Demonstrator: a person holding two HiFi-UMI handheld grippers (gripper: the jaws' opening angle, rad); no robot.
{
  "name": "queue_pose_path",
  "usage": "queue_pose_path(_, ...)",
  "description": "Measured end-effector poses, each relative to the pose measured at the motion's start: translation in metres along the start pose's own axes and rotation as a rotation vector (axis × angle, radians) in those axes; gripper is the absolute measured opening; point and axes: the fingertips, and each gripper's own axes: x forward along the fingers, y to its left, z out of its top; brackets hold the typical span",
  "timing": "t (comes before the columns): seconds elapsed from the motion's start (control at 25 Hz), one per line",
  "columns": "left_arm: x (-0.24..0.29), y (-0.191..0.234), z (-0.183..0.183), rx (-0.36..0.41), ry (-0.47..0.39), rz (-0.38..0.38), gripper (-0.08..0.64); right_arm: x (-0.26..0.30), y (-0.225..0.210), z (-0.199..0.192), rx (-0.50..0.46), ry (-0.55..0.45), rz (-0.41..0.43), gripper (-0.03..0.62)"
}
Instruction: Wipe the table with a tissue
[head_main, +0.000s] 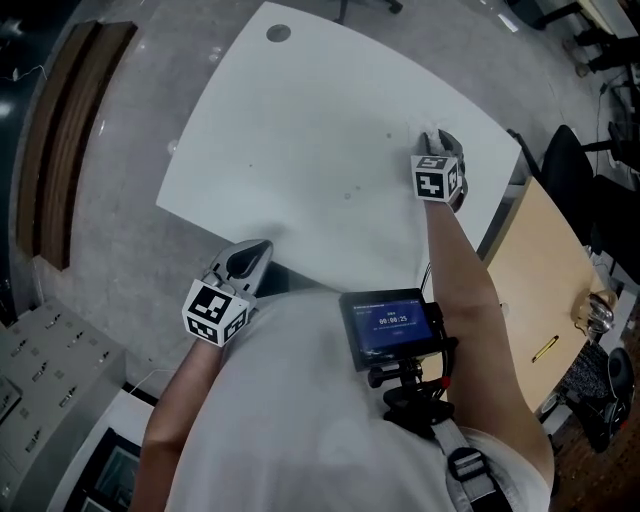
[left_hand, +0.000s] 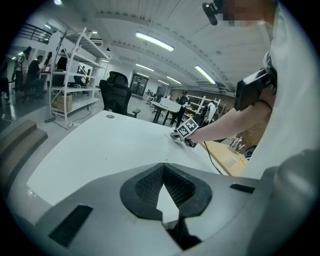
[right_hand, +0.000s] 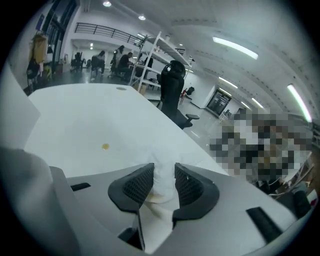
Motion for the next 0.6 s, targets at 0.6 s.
queue_pose_path(0.6, 0.001, 0.001, 0.008, 0.006, -0.006, 0.003, 0.006, -0.020, 0.079, 0.035, -0.310, -0.111, 0.014, 0.120)
